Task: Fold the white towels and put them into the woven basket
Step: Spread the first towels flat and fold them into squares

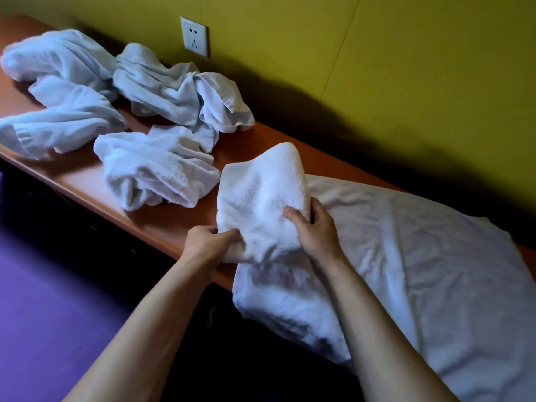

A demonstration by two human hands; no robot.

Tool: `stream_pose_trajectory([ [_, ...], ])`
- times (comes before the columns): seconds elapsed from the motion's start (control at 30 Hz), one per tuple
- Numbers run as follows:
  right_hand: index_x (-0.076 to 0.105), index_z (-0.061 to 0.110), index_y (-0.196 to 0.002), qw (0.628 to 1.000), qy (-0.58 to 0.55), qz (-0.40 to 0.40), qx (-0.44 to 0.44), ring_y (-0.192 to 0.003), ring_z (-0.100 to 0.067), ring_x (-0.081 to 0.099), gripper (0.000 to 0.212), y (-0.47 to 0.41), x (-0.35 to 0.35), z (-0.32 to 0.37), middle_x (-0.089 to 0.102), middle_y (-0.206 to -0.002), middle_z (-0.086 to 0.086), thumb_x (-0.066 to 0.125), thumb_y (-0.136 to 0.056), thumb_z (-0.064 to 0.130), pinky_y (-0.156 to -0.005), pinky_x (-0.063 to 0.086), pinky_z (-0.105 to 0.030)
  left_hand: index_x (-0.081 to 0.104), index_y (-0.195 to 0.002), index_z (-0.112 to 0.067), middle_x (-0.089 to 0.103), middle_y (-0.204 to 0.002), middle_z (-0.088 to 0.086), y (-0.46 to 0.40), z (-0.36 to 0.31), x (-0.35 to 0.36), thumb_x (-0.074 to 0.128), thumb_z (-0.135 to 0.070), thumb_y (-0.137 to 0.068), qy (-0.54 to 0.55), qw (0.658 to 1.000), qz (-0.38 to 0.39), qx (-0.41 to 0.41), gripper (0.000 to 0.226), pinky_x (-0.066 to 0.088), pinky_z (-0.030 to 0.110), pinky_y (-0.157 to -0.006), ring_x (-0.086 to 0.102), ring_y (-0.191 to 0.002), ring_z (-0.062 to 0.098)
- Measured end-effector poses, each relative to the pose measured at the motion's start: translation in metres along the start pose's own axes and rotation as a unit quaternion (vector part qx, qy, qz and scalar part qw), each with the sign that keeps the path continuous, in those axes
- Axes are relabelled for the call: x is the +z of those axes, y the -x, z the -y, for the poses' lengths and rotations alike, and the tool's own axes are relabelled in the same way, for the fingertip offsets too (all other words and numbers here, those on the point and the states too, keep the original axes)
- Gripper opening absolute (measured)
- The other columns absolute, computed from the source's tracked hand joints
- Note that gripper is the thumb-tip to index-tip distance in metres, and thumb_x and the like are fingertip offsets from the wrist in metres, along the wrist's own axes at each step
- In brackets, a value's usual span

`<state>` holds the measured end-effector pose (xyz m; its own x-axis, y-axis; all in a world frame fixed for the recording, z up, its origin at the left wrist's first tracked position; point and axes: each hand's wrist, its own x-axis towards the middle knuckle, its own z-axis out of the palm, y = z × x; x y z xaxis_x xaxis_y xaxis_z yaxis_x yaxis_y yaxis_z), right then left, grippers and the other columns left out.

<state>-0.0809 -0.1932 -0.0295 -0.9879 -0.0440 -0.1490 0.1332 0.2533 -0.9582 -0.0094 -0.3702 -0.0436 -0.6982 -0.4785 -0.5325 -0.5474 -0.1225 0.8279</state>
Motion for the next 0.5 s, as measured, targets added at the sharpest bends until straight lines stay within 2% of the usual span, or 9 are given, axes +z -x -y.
stream_pose_trajectory([
  [0.07, 0.067, 0.027, -0.096, 1.0, -0.013, -0.005, -0.008, -0.086, -0.008, 0.07, 0.015, 0.004, -0.007, 0.003, 0.073, -0.093, 0.009, 0.075, -0.085, 0.02, -0.074, 0.056, -0.029, 0.076, -0.075, 0.0, 0.076, -0.087, 0.021, 0.005, -0.001, 0.003, 0.075, -0.03, -0.041, 0.032, 0.999, 0.012, 0.002, 0.045, 0.057, 0.055, -0.085, 0.069, -0.071, 0.027],
  [0.17, 0.07, 0.027, -0.098, 0.999, -0.032, -0.024, -0.002, -0.09, -0.015, 0.072, 0.025, 0.012, -0.032, 0.009, 0.075, -0.096, 0.004, 0.075, -0.075, 0.034, -0.079, 0.058, -0.039, 0.075, -0.084, -0.001, 0.076, -0.091, 0.022, 0.027, -0.015, 0.012, 0.079, -0.024, -0.05, 0.047, 0.998, 0.04, 0.009, 0.041, 0.058, 0.055, -0.083, 0.073, -0.079, 0.033],
  [0.27, 0.072, 0.025, -0.101, 0.999, -0.037, -0.035, 0.007, -0.092, -0.017, 0.072, 0.035, 0.024, -0.069, 0.015, 0.076, -0.098, 0.004, 0.073, -0.07, 0.04, -0.083, 0.059, -0.045, 0.066, -0.098, 0.001, 0.072, -0.087, 0.02, 0.053, -0.023, 0.034, 0.075, -0.005, -0.077, 0.07, 0.995, 0.076, 0.003, 0.023, 0.061, 0.04, -0.062, 0.068, -0.067, 0.028],
  [0.33, 0.072, 0.024, -0.102, 0.998, -0.044, -0.035, 0.008, -0.094, -0.017, 0.072, 0.031, 0.037, -0.098, 0.016, 0.076, -0.1, 0.003, 0.073, -0.073, 0.037, -0.085, 0.058, -0.046, 0.06, -0.098, -0.008, 0.066, -0.083, 0.013, 0.073, -0.025, 0.053, 0.07, -0.005, -0.084, 0.07, 0.992, 0.1, -0.007, 0.017, 0.056, 0.029, -0.051, 0.063, -0.061, 0.021],
  [0.43, 0.072, 0.023, -0.102, 0.997, -0.058, -0.054, 0.019, -0.096, -0.017, 0.072, 0.025, 0.059, -0.148, 0.014, 0.076, -0.102, 0.003, 0.074, -0.079, 0.031, -0.089, 0.058, -0.049, 0.058, -0.106, -0.011, 0.063, -0.091, 0.009, 0.103, -0.027, 0.086, 0.073, -0.016, -0.078, 0.031, 0.989, 0.142, -0.016, 0.033, 0.051, 0.025, -0.05, 0.06, -0.068, 0.018],
  [0.5, 0.072, 0.024, -0.103, 0.995, -0.064, -0.077, 0.029, -0.098, -0.016, 0.071, 0.023, 0.075, -0.185, 0.008, 0.076, -0.103, 0.004, 0.074, -0.081, 0.028, -0.091, 0.057, -0.049, 0.056, -0.113, -0.01, 0.061, -0.094, 0.009, 0.125, -0.029, 0.111, 0.07, -0.015, -0.082, -0.003, 0.983, 0.185, -0.021, 0.035, 0.05, 0.026, -0.052, 0.058, -0.07, 0.019],
])
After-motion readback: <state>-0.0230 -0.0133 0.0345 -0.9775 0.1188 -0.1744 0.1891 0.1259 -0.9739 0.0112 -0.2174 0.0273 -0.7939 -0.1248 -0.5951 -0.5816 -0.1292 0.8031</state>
